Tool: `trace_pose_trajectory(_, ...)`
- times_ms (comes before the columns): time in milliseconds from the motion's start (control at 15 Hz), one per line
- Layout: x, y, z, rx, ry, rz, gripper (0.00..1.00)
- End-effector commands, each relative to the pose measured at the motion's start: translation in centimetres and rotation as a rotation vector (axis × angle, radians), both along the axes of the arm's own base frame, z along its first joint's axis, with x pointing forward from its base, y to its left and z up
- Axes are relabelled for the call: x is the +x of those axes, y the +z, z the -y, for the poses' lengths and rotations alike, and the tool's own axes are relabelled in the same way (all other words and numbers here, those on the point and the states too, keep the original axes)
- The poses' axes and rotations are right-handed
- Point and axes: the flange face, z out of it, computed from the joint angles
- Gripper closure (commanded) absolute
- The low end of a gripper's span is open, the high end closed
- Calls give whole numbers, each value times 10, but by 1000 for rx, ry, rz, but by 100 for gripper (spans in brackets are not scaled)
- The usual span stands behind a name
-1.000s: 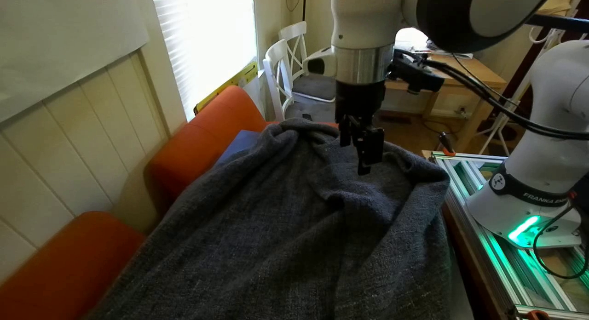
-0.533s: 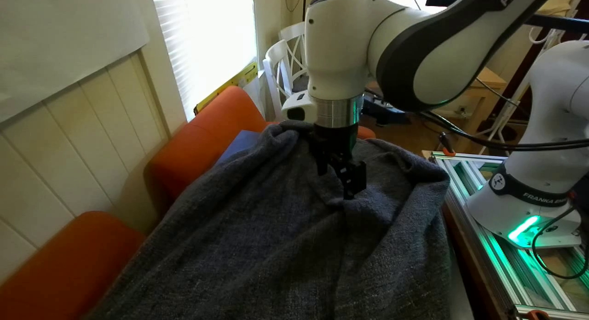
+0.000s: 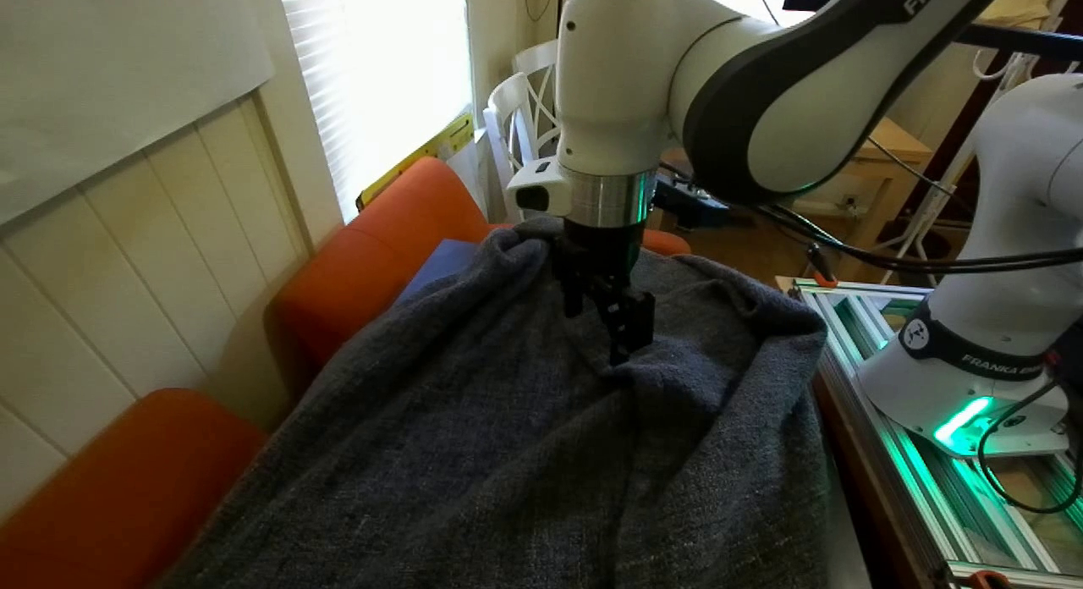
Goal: Cover the stool fully with the grey cloth
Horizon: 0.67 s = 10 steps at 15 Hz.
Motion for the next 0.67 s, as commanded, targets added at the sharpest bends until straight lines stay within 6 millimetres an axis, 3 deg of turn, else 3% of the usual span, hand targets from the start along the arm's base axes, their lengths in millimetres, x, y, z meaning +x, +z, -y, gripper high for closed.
trace_pose_trajectory(0,13,-10,10,-5,16,31,0)
trace_pose_trajectory(267,13,-23,21,-21,24,-4,0)
trace_pose_trajectory(333,12,-27,22,-22,24,-15,25)
trace_pose_trajectory(400,12,-29,23,-20,27,-22,26)
trace_pose_trajectory(600,10,-31,23,-11,26,-39,48)
